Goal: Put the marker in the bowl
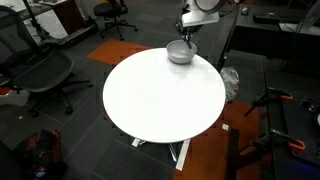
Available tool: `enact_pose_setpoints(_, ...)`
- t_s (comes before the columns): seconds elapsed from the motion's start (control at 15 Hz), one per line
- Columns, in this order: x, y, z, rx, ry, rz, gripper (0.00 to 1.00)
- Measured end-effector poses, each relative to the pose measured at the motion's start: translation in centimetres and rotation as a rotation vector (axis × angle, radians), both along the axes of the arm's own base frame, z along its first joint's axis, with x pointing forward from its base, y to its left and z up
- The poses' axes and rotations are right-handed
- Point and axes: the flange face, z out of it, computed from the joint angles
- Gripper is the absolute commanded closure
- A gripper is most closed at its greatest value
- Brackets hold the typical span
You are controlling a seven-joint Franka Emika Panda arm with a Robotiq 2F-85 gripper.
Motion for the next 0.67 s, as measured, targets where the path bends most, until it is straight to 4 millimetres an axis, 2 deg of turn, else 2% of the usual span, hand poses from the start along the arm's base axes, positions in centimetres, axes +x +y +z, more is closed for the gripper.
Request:
enact_pose_setpoints(0.4,1.6,-1.4,0.0,-0.019,-0.023,-0.010,0.95)
enact_pose_setpoints(0.67,3.0,-1.3,-1.5,-0.023,-0.020,-0.005,0.95)
